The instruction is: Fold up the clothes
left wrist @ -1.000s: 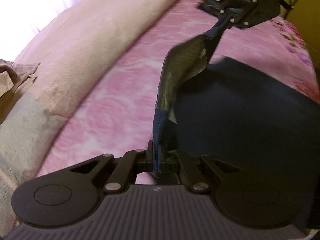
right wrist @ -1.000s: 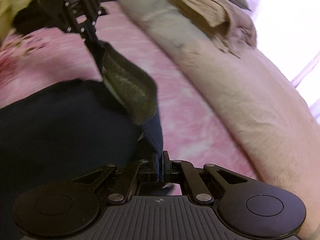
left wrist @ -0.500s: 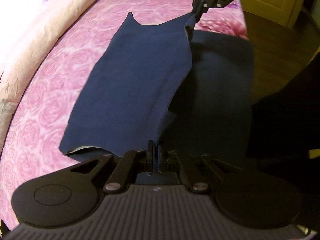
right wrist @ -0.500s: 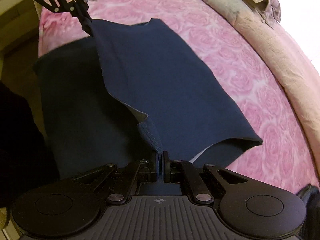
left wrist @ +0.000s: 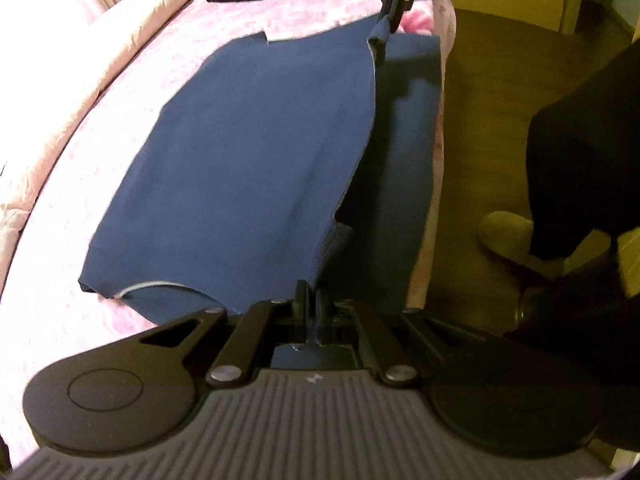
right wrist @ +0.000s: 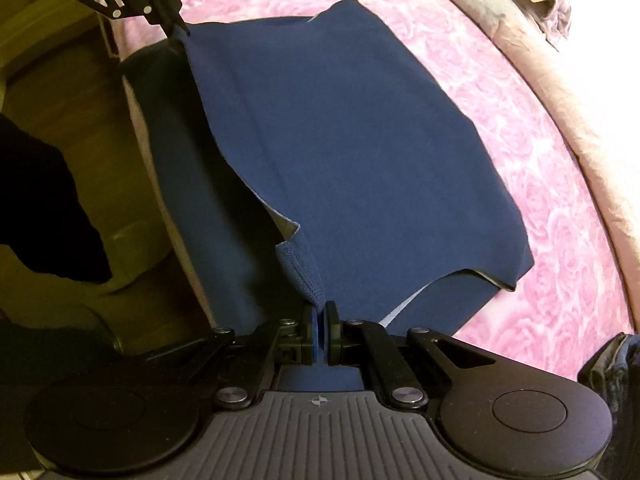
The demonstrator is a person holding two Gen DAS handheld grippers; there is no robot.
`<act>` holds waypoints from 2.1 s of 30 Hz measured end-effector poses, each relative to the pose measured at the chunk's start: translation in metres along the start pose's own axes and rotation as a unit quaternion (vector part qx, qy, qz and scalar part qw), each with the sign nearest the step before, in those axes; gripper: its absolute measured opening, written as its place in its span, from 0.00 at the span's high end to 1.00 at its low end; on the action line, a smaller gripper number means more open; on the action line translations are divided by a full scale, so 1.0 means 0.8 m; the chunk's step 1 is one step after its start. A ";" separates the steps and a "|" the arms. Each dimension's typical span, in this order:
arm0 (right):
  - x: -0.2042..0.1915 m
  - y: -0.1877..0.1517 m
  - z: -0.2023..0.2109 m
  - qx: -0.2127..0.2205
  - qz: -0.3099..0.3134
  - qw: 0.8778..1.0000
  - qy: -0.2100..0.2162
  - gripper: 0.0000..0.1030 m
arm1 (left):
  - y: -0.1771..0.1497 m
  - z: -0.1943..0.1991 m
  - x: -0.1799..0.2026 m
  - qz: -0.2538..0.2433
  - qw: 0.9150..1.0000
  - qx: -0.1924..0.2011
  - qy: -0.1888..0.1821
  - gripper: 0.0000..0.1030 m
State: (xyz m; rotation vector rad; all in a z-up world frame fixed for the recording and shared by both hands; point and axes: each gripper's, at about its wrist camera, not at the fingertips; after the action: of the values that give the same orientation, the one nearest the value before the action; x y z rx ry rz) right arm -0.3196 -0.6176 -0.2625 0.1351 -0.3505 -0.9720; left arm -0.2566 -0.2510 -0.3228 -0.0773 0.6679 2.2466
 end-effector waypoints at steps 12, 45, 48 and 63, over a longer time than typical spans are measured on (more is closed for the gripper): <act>-0.057 -0.063 -0.044 0.073 0.005 0.996 -0.049 0.99 | -0.028 -0.050 0.072 0.005 0.992 0.009 0.128 1.00; -0.185 -0.130 -0.079 0.132 0.061 0.952 -0.270 0.99 | -0.064 -0.049 0.185 -0.026 0.960 0.010 0.279 0.93; -0.188 -0.141 -0.072 0.124 0.029 0.953 -0.275 0.99 | -0.079 -0.040 0.196 -0.005 0.961 -0.002 0.276 0.93; -0.185 -0.118 0.011 0.201 -0.252 0.898 -0.299 0.99 | -0.084 0.004 0.201 0.106 0.942 0.035 0.317 0.90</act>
State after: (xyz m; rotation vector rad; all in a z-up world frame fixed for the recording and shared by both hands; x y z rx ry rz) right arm -0.4726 -0.5479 -0.3140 0.3152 -1.1298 -1.4416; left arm -0.3214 -0.1045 -0.3912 -0.7504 1.1351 2.4017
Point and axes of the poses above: each gripper's, at about its wrist camera, not at the fingertips, and z roughly against the way its jaws point, x to its right, y to its top
